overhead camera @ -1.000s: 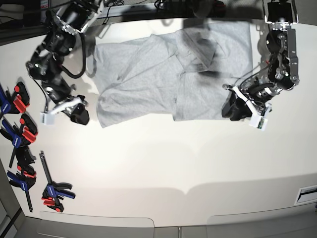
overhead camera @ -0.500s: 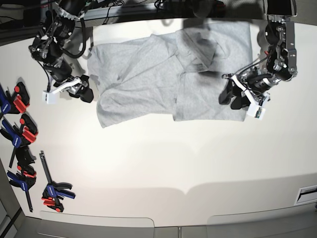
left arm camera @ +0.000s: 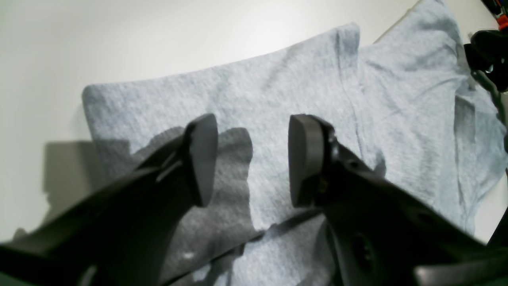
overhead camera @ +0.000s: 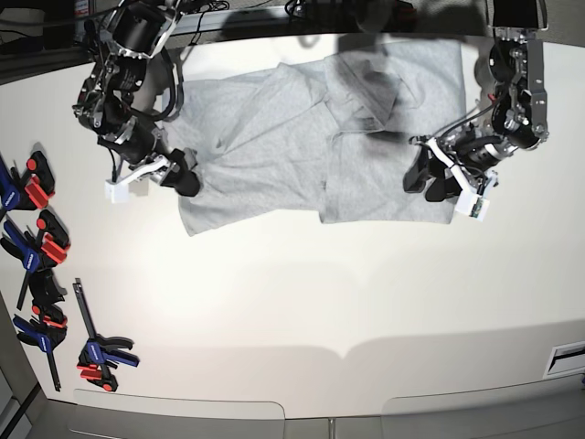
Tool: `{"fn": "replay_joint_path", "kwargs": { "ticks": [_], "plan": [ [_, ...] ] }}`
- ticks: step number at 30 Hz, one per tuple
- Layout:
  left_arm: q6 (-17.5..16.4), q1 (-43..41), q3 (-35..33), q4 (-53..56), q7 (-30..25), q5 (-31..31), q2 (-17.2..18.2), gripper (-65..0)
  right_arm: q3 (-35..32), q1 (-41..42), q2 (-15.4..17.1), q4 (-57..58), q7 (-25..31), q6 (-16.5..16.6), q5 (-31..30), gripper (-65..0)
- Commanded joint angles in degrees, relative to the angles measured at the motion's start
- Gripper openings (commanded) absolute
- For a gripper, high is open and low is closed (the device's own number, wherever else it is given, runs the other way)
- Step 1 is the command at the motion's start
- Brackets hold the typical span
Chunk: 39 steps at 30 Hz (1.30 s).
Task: Fold the T-shirt properly
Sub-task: 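Grasp the hem corners with both grippers and lift them, then fold the hem over toward the collar with the right gripper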
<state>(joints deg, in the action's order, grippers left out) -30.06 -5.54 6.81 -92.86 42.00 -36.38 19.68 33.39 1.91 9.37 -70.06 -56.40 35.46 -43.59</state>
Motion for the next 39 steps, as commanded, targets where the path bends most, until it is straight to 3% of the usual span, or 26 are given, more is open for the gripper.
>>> {"fn": "replay_joint_path", "kwargs": {
  "ticks": [1, 10, 12, 16, 18, 25, 29, 35, 39],
  "plan": [
    [-0.2, 0.6, 0.3, -1.0, -1.7, -1.1, 0.5, -37.9, -0.5, 0.1, 0.3, 0.0, -2.8, -0.3, 1.8, -28.4],
    [-0.2, 0.6, 0.3, -1.0, -1.7, -1.1, 0.5, -37.9, -2.4, 0.1, 0.3, 0.0, -3.4, -0.3, 1.8, -29.2],
    [-0.2, 0.6, 0.3, -1.0, -1.7, -1.1, 0.5, -37.9, -2.4, 0.1, 0.3, 0.0, -3.6, -0.3, 1.8, -35.6],
    [-0.2, 0.6, 1.1, -1.0, -1.7, -1.1, 0.5, -37.9, -2.4, 0.2, 0.3, 0.0, -3.4, -0.3, 1.8, -59.3],
    [-0.2, 0.6, 2.4, -1.0, -1.7, -1.1, 0.5, -38.3, -2.4, 0.1, 0.3, 0.0, -1.8, 0.1, 1.6, -64.7],
    [-0.2, -0.2, 10.8, -1.0, 0.0, -1.2, 0.5, -39.8, -2.3, 0.1, 0.3, 0.0, -0.2, 2.4, 1.6, -65.0],
    [-0.2, -3.9, 15.1, -1.0, 0.2, -1.2, 0.6, -45.9, -1.1, 0.1, 0.3, -0.4, 0.1, 2.4, 1.5, -65.0],
    [-0.2, -11.4, 18.1, -1.0, -0.5, -1.2, 2.4, -51.3, 7.3, 0.1, 0.5, -3.4, -0.3, 4.1, 1.0, -65.0],
    [-0.1, -14.5, 18.3, -1.0, -0.7, -1.2, 2.4, -61.5, 10.3, 0.1, 2.3, -3.7, -2.1, 4.5, -2.3, -65.0]
  ]
}}
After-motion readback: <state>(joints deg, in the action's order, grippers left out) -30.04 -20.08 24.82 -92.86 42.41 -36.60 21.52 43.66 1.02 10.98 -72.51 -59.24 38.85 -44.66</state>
